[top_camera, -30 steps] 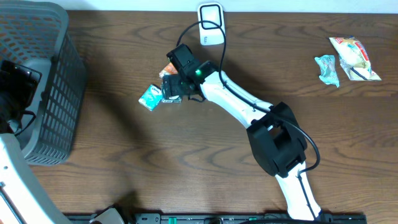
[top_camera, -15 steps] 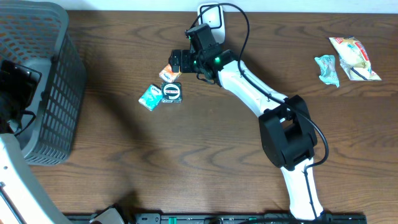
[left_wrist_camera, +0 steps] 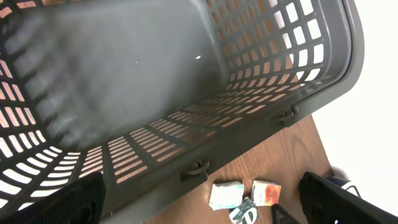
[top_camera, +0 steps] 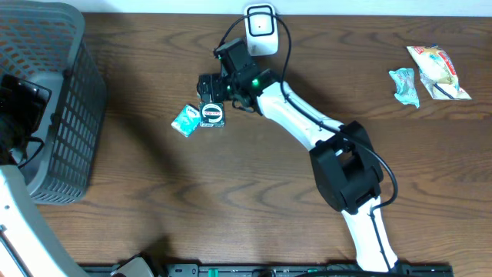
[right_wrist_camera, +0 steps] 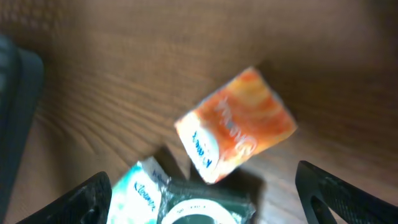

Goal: Scan the item barcode
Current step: 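Lower the right gripper toward the green Zam-Buk tin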

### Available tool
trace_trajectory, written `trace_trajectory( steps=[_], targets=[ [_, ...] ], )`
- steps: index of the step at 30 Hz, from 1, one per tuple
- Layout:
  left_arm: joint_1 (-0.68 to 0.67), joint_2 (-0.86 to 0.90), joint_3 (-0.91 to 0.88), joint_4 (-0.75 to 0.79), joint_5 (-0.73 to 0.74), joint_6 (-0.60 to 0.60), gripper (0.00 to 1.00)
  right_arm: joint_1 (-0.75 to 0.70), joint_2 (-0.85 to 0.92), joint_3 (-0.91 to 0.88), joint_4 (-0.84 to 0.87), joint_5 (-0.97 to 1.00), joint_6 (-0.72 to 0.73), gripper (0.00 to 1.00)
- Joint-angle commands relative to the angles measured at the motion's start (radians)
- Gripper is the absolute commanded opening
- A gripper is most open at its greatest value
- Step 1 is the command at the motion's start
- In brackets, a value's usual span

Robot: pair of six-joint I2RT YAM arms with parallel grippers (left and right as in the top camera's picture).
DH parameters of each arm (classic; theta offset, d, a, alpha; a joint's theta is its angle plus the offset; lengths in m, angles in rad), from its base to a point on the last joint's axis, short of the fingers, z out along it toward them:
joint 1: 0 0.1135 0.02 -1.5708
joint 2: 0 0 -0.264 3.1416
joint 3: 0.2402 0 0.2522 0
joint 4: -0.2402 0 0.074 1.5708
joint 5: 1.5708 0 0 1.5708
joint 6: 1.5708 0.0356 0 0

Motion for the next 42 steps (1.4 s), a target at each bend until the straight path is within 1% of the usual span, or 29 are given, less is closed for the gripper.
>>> trace_trajectory(
  steps=[1, 7, 15, 18, 24, 32, 36, 42],
  targets=[
    [0.003, -0.007, 0.014, -0.002, -0.005, -0.008, 0.98, 0.022, 0.032, -0.001, -0.033, 0.006, -0.04, 0.88],
    [0.003, -0.007, 0.014, -0.002, -0.005, -0.008, 0.98, 0.031, 0.048, -0.001, -0.109, 0.105, -0.047, 0.88],
    [0.003, -0.007, 0.014, -0.002, -0.005, -0.008, 0.98, 0.031, 0.059, -0.001, -0.155, 0.145, -0.046, 0.87],
    [0.003, -0.007, 0.014, -0.002, -0.005, -0.008, 0.98, 0.032, 0.059, -0.001, -0.165, 0.139, -0.046, 0.87],
    [0.003, -0.007, 0.014, -0.002, -0.005, -0.008, 0.98, 0.034, 0.045, 0.001, -0.152, 0.065, -0.046, 0.9],
    [0.003, -0.007, 0.014, -0.002, -0.005, -0.008, 0.98, 0.035, 0.018, 0.001, -0.088, 0.019, -0.048, 0.9],
    [0.003, -0.007, 0.014, -0.002, -0.005, -0.008, 0.98, 0.036, 0.018, 0.001, -0.095, 0.017, -0.051, 0.9],
    [0.003, -0.007, 0.014, -0.002, -0.005, -0.008, 0.97, 0.056, 0.018, 0.001, -0.092, 0.017, -0.104, 0.9]
  ],
)
